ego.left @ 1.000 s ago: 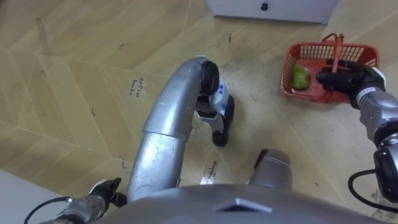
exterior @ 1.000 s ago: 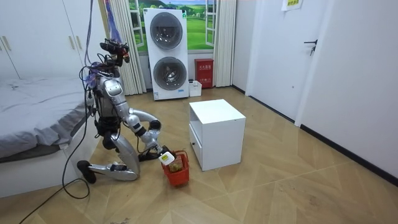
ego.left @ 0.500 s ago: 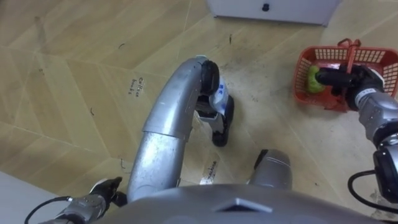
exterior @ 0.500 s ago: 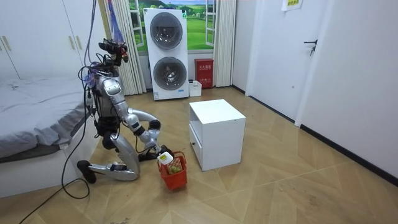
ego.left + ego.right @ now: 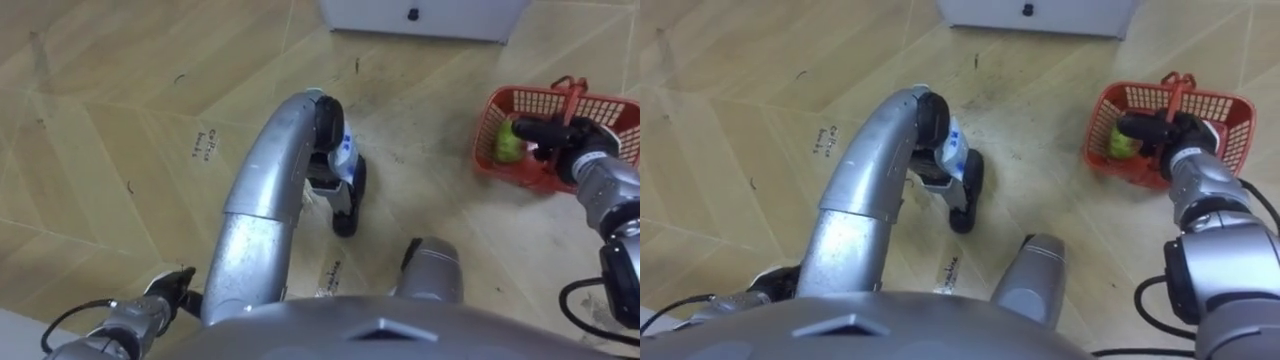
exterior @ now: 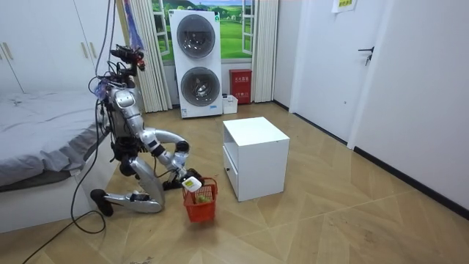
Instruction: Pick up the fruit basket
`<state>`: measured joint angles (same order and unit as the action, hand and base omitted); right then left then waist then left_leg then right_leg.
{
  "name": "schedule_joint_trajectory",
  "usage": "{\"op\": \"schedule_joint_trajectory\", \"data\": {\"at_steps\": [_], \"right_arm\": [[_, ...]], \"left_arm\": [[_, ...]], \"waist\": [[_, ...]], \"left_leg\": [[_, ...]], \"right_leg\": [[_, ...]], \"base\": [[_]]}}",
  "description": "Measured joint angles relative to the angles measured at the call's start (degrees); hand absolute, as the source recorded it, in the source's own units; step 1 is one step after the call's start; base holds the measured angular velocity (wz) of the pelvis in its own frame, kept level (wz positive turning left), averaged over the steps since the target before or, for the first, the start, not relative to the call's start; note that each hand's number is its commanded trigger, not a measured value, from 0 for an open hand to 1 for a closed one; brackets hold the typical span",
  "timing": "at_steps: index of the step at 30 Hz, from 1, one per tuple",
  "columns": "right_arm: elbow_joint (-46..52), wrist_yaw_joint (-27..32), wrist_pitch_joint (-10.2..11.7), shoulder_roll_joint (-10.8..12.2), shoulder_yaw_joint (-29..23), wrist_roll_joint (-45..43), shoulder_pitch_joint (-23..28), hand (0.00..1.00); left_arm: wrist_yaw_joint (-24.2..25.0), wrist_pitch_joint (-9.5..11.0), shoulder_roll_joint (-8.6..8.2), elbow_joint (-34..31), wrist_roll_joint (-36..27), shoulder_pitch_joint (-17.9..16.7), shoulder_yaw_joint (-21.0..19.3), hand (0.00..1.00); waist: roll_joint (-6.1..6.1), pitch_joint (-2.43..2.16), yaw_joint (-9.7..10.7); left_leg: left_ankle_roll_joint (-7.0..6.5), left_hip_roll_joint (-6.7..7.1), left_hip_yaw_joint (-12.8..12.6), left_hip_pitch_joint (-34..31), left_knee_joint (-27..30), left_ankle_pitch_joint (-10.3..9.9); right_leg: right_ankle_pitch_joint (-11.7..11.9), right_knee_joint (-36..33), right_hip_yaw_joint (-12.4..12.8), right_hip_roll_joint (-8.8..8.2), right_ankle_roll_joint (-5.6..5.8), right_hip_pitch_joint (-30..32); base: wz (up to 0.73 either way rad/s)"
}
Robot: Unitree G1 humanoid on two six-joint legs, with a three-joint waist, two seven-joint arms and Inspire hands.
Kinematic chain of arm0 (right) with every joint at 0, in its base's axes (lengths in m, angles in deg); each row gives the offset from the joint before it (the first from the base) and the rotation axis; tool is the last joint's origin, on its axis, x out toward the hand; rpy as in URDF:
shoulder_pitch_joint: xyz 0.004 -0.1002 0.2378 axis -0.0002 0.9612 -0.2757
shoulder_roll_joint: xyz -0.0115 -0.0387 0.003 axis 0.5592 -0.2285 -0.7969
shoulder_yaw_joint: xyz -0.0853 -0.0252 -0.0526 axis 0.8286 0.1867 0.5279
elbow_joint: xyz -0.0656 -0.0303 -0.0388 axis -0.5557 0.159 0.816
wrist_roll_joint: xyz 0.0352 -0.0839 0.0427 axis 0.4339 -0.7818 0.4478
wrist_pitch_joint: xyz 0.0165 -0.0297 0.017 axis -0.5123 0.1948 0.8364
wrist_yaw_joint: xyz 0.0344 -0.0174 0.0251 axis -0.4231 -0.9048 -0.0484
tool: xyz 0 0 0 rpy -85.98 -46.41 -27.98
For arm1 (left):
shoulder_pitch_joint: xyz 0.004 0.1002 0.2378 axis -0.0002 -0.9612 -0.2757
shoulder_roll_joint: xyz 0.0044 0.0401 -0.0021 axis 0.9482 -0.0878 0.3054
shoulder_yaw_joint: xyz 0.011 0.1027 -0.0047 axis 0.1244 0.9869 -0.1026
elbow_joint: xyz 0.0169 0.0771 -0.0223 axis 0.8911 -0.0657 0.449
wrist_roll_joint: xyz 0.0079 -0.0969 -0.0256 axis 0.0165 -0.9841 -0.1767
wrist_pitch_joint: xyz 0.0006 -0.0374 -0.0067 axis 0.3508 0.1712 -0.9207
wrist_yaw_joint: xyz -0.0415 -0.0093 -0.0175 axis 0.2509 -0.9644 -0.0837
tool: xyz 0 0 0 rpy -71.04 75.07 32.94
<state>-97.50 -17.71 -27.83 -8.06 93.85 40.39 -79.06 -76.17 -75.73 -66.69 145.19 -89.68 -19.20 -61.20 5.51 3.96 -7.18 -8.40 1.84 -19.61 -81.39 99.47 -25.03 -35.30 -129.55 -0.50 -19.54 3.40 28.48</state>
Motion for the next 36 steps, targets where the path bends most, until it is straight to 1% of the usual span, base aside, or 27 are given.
{"op": "schedule_joint_trajectory", "data": {"at_steps": [1, 3, 6, 7, 8, 9, 10, 12, 13, 14, 15, 16, 18, 20, 23, 24, 25, 26, 27, 29, 30, 31, 32, 33, 34, 35, 36], "right_arm": [[2.36, 0.05, -0.06, 0.00, -0.06, -0.01, 0.00, 1.00], [6.71, 0.68, -0.13, 0.33, -0.35, -0.07, 0.01, 1.00], [14.57, 2.62, -0.51, 2.68, -0.38, 1.02, 0.16, 1.00], [17.59, 3.09, -0.53, 2.91, -0.39, 1.26, 0.16, 1.00], [20.89, 3.61, -0.53, 2.98, -0.41, 1.71, 0.16, 1.00], [22.28, 3.84, -0.53, 2.99, -0.41, 2.04, 0.18, 1.00], [24.56, 4.18, -0.52, 2.97, -0.40, 2.47, 0.24, 1.00], [26.91, 4.35, -0.52, 2.87, -0.41, 2.53, 0.29, 1.00], [28.03, 4.51, -0.52, 2.87, -0.46, 2.58, 0.28, 1.00], [28.46, 4.51, -0.53, 2.88, -0.45, 2.56, 0.28, 1.00], [28.62, 4.38, -0.79, 2.90, -0.42, 2.47, 0.28, 1.00], [28.64, 4.41, -0.98, 2.91, -0.42, 2.15, 0.29, 1.00], [28.92, 4.43, -0.99, 3.17, -0.42, 1.97, 0.28, 1.00], [30.87, 4.58, -1.19, 3.78, -0.43, 1.81, 0.28, 1.00], [35.62, 4.74, -1.26, 3.83, -0.58, 2.01, 0.58, 1.00], [38.98, 4.64, -1.24, 3.90, -0.86, 1.74, 0.89, 1.00], [42.23, 4.31, -1.30, 3.91, -1.09, 1.16, 1.33, 1.00], [45.88, 4.25, -1.30, 4.00, -1.76, 1.01, 2.93, 1.00], [47.60, 4.25, -1.32, 4.05, -2.20, 0.80, 3.92, 1.00], [52.59, 4.04, -1.33, 4.09, -3.12, 0.79, 6.38, 1.00], [53.48, 3.96, -1.34, 4.16, -3.32, 0.83, 6.82, 1.00], [55.24, 3.77, -1.34, 4.61, -4.53, 0.85, 7.79, 1.00], [57.23, 3.71, -1.33, 4.96, -5.76, 0.76, 9.12, 1.00], [58.19, 3.52, -1.34, 4.99, -6.34, 0.64, 9.77, 1.00], [58.68, 2.71, -1.34, 5.07, -6.94, 0.60, 10.00, 1.00], [58.68, 2.20, -1.36, 5.11, -7.12, 0.63, 10.10, 1.00], [58.70, 1.85, -1.37, 5.25, -7.12, 0.70, 10.22, 1.00]], "left_arm": [[-0.05, -0.05, 0.02, -0.20, 0.02, 0.33, -0.77, 0.00], [-0.33, -0.20, 0.02, -0.93, 0.48, 1.19, -1.92, 0.00], [-0.60, -0.83, 0.26, -1.32, 0.75, 1.96, -2.97, 0.00], [-0.74, -0.92, 0.15, -1.39, 0.75, 2.54, -2.97, 0.00], [-1.14, -0.93, 0.12, -1.60, 0.75, 3.05, -3.20, 0.00], [-1.45, -0.97, 0.12, -1.64, 0.75, 3.48, -3.68, 0.00], [-2.28, -0.96, 0.18, -1.74, 0.69, 4.36, -4.26, 0.00], [-3.82, -0.91, 0.20, -1.80, 0.65, 5.84, -4.36, 0.00], [-4.57, -0.92, 0.19, -2.13, 0.69, 6.13, -4.45, 0.00], [-5.14, -0.92, 0.17, -2.68, 0.70, 6.18, -4.52, 0.00], [-6.04, -0.98, -0.03, -3.78, 0.70, 6.02, -5.06, 0.00], [-6.71, -1.06, -0.35, -4.51, 0.66, 5.39, -5.71, 0.00], [-7.53, -1.39, -0.62, -4.82, 0.63, 4.36, -6.69, 0.00], [-8.67, -2.90, -1.37, -6.73, 1.93, 1.49, -8.12, 0.00], [-8.99, -3.62, -2.02, -6.92, 4.14, -0.82, -9.69, 0.00], [-9.10, -3.73, -2.25, -7.12, 5.78, -2.04, -10.19, 0.00], [-9.18, -4.15, -2.44, -7.21, 7.00, -3.01, -11.05, 0.00], [-9.41, -4.65, -2.37, -7.43, 7.31, -3.83, -11.59, 0.00], [-9.63, -4.74, -2.35, -7.60, 7.63, -4.30, -11.97, 0.00], [-10.02, -5.65, -2.35, -9.19, 9.01, -6.46, -13.02, 0.00], [-10.06, -5.84, -2.33, -9.27, 9.01, -6.84, -13.05, 0.00], [-10.07, -6.50, -2.33, -9.39, 8.96, -7.27, -13.13, 0.00], [-10.07, -7.26, -2.31, -10.32, 9.01, -7.93, -13.41, 0.00], [-10.06, -7.54, -2.31, -10.57, 9.09, -8.09, -13.93, 0.00], [-10.06, -8.34, -2.27, -11.30, 9.11, -8.41, -14.61, 0.00], [-10.03, -9.12, -2.29, -11.83, 9.30, -8.68, -14.65, 0.00], [-10.02, -9.56, -2.27, -12.25, 9.49, -8.94, -14.63, 0.00]], "waist": [[0.41, -0.07, 0.56], [0.89, 0.12, 1.74], [2.19, 0.17, 3.02], [2.15, 0.01, 3.40], [1.65, -0.12, 3.95], [1.57, -0.15, 3.98], [1.33, -0.46, 4.06], [0.78, -0.74, 4.14], [0.31, -0.95, 3.95], [0.02, -1.02, 3.90], [-0.66, -1.20, 3.85], [-1.13, -1.36, 3.61], [-1.40, -1.49, 2.81], [-1.52, -1.60, 2.71], [-1.35, -1.70, 2.96], [-1.30, -1.75, 3.58], [-1.18, -1.82, 3.69], [-0.63, -2.21, 3.70], [-0.32, -2.46, 3.90], [0.53, -2.78, 3.83], [0.70, -2.90, 3.87], [1.03, -2.85, 3.89], [1.31, -3.04, 4.01], [1.44, -3.12, 4.00], [1.82, -3.22, 4.00], [1.92, -3.21, 3.89], [1.89, -3.25, 3.94]], "left_leg": [[0.13, -0.02, 0.58, 0.13, 0.38, -0.17], [0.22, 0.01, 1.52, 0.70, 0.91, -0.45], [0.42, 0.08, 3.03, 3.03, 2.10, -1.83], [0.35, 0.24, 3.94, 3.45, 2.86, -2.45], [0.50, 1.12, 5.27, 3.47, 3.77, -2.91], [0.47, 1.16, 5.64, 3.57, 4.09, -3.21], [0.04, 1.12, 5.84, 3.67, 4.46, -3.82], [-0.93, 1.12, 5.74, 3.97, 4.50, -4.37], [-1.30, 1.06, 5.72, 4.04, 3.98, -4.51], [-1.50, 0.97, 5.74, 4.26, 3.46, -4.47], [-2.00, 0.98, 5.74, 5.20, 1.67, -4.31], [-2.30, 1.00, 5.74, 6.82, -1.07, -4.10], [-2.19, 0.89, 5.78, 10.03, -7.26, -3.13], [-1.93, 1.13, 5.84, 16.08, -18.76, -0.20], [-1.69, 1.87, 5.99, 22.32, -29.48, 2.78], [-1.50, 2.08, 5.94, 25.19, -33.83, 3.96], [-1.24, 2.12, 5.84, 27.99, -37.51, 4.90], [-1.04, 2.66, 5.85, 30.45, -41.01, 5.96], [-1.02, 2.87, 5.85, 31.78, -42.47, 6.38], [-0.54, 2.72, 5.95, 37.73, -48.47, 7.60], [-0.39, 2.69, 5.95, 39.21, -49.85, 7.79], [-0.24, 2.66, 5.86, 42.19, -52.34, 8.05], [-0.19, 2.51, 5.65, 44.65, -54.25, 8.12], [-0.19, 2.39, 5.47, 45.81, -55.15, 8.11], [-0.19, 2.28, 5.30, 48.10, -57.10, 8.11], [-0.19, 2.09, 5.16, 50.98, -59.30, 8.11], [-0.19, 2.03, 5.23, 52.41, -60.61, 8.12]], "right_leg": [[0.00, 0.11, -0.38, 0.59, -0.01, -0.87], [0.03, 0.57, -1.33, 1.37, -0.08, -2.38], [0.14, 1.99, -1.96, 2.56, -0.29, -5.87], [0.17, 2.52, -2.36, 3.27, -0.34, -7.07], [0.14, 3.13, -2.97, 4.06, -0.29, -8.36], [0.14, 3.37, -2.91, 4.34, -0.29, -8.51], [0.12, 4.01, -2.90, 4.76, -0.29, -8.85], [-1.81, 5.97, -2.73, 5.91, -0.12, -10.30], [-3.48, 7.69, -1.88, 7.33, -0.15, -10.65], [-3.84, 8.76, -1.36, 8.14, 0.02, -10.61], [-3.96, 11.63, -0.78, 9.21, 0.02, -10.54], [-3.95, 15.44, -0.35, 9.42, 0.02, -10.58], [-3.78, 23.54, 0.32, 9.75, 0.31, -10.69], [-2.39, 38.55, 0.49, 9.64, 1.12, -12.63], [0.20, 52.32, 0.68, 8.96, 2.28, -16.09], [1.29, 59.35, 0.71, 8.68, 1.78, -18.75], [2.98, 65.90, 0.80, 8.85, 2.13, -21.55], [5.27, 71.13, 0.75, 9.17, 2.41, -23.90], [6.52, 73.43, 0.77, 9.42, 2.56, -25.13], [12.97, 82.55, 0.84, 9.81, 2.30, -30.10], [14.77, 84.48, 0.85, 9.98, 2.06, -31.36], [18.71, 86.92, 0.74, 10.09, 1.97, -33.26], [23.02, 87.74, 0.39, 10.23, 2.02, -34.18], [25.29, 87.80, 0.38, 10.40, 2.05, -34.35], [30.15, 87.35, 0.31, 10.47, 2.26, -34.35], [36.34, 86.16, -0.88, 10.28, 3.12, -33.96], [39.31, 85.32, -1.72, 9.88, 3.00, -33.48]], "base": [[0.00], [0.00], [-0.10], [-0.06], [-0.07], [-0.05], [-0.04], [0.00], [-0.04], [-0.05], [-0.10], [-0.21], [-0.33], [-0.38], [-0.27], [-0.26], [-0.25], [-0.14], [-0.09], [-0.23], [-0.25], [-0.13], [-0.09], [-0.05], [-0.11], [-0.15], [-0.23]]}}
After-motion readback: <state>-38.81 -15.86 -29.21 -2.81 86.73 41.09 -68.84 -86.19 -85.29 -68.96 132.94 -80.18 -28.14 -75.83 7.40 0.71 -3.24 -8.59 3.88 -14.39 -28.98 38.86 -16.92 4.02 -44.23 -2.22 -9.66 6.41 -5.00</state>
